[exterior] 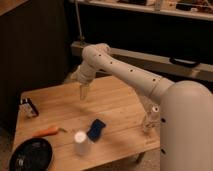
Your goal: Place the ceramic cup over the eraser
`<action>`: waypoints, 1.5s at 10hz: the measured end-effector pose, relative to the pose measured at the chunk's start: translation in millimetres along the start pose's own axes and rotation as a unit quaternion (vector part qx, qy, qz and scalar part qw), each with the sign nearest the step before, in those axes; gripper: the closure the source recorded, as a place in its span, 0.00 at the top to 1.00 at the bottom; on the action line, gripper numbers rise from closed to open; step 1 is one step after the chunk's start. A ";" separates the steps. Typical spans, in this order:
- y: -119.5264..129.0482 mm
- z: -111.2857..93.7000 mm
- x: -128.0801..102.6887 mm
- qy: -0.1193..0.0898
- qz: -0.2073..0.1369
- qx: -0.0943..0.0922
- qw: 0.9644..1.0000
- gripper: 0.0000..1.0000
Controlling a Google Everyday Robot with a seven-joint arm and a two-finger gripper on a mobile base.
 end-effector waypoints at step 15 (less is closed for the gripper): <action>1.8 -36.5 -54.7 -0.068 0.375 -0.132 0.915 0.80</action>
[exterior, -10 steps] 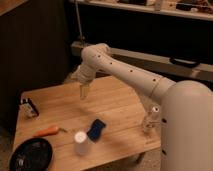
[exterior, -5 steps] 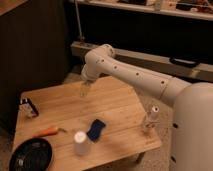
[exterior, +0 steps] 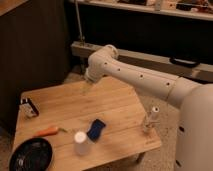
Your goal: Place the ceramic cup over the eraser
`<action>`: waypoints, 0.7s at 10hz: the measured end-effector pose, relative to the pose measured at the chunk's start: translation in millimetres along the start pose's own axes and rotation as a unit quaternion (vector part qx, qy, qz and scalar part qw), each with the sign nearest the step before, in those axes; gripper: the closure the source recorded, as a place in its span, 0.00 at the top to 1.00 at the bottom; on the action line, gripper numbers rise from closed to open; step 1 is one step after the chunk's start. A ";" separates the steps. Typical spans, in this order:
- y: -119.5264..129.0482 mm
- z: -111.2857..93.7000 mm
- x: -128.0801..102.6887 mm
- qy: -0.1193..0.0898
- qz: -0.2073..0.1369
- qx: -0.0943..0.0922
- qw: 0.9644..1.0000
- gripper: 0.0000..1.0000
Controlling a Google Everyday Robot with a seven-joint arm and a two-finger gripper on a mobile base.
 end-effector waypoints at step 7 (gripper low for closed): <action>3.8 -1.1 -4.0 0.011 0.012 -0.003 1.000 0.80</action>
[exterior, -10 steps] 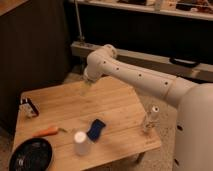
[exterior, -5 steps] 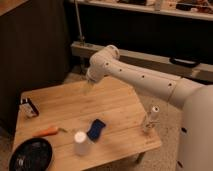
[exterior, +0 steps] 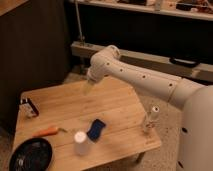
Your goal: Place the ceramic cup over the eraser
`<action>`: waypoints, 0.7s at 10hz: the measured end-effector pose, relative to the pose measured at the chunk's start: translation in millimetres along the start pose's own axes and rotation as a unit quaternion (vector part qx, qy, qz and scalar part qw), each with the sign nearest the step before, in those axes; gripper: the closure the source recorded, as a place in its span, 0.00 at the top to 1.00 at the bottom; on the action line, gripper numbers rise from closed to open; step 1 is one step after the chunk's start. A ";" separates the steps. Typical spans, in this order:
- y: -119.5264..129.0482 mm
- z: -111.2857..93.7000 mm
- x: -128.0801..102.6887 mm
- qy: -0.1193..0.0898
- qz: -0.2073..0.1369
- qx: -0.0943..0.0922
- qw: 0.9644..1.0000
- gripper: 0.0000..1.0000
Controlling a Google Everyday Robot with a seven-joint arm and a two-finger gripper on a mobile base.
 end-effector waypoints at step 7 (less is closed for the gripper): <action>21.6 -21.5 -12.9 -0.012 0.352 -0.104 0.930 0.80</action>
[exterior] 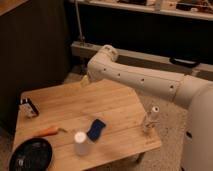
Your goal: Place the ceramic cup over the eraser
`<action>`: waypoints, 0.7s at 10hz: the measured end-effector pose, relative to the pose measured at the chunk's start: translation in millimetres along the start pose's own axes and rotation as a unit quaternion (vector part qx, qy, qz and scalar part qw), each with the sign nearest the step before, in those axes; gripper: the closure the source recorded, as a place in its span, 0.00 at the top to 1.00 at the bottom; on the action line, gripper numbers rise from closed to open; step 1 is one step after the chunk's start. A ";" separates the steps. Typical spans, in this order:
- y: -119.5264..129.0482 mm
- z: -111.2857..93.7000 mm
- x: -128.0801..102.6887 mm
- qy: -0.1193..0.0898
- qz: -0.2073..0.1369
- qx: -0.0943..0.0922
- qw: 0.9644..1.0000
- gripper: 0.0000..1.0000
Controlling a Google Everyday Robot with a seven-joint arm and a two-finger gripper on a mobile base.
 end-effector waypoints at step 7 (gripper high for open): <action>28.4 6.5 -4.2 -0.047 0.136 0.041 0.989 0.80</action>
